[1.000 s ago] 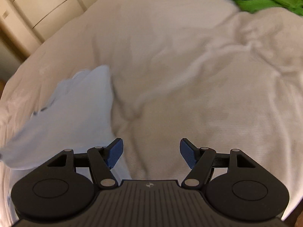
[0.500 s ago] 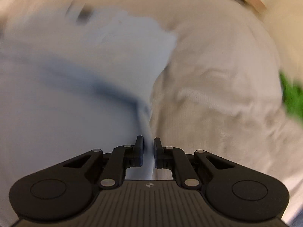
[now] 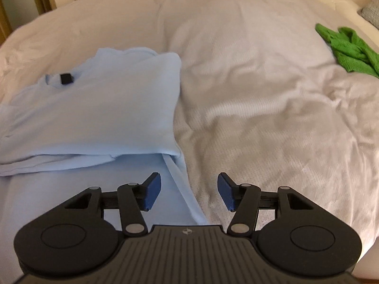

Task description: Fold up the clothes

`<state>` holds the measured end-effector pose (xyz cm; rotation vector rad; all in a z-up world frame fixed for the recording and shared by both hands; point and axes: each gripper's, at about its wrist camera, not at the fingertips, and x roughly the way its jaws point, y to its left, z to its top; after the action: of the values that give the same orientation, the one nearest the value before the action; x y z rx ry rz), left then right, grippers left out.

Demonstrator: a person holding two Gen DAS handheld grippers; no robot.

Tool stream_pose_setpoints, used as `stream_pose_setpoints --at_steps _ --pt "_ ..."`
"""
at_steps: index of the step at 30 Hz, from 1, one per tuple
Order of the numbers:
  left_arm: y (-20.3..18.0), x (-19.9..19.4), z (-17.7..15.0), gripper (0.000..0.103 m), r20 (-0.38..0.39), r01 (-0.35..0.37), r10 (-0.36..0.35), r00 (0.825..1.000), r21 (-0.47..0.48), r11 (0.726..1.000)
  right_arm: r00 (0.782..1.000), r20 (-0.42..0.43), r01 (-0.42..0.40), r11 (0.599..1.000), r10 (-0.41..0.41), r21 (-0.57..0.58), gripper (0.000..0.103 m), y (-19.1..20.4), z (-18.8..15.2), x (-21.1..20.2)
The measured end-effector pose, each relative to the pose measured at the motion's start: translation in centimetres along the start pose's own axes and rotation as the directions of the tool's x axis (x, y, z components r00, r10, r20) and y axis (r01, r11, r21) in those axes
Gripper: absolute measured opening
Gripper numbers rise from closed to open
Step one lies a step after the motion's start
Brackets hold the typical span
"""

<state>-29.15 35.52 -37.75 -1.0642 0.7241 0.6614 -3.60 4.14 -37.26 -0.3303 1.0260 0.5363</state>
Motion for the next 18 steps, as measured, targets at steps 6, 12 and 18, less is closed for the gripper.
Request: stream_pose_setpoints --at_steps 6,12,18 --pt "-2.7 -1.7 -0.9 0.007 0.122 -0.134 0.098 0.988 0.344 0.929 0.998 -0.05 0.036 0.998 -0.038 -0.042 0.036 0.8 -0.4 1.0" --pt "-4.6 -2.1 -2.2 0.018 0.209 -0.293 0.221 0.953 0.431 0.853 0.999 -0.019 -0.027 0.998 0.026 -0.048 0.041 -0.5 -0.8 -0.2" --pt "-3.2 -4.9 -7.8 0.018 0.147 -0.323 0.287 0.947 0.419 0.849 0.993 -0.042 -0.112 0.987 0.108 -0.119 0.041 -2.7 -3.1 -0.7"
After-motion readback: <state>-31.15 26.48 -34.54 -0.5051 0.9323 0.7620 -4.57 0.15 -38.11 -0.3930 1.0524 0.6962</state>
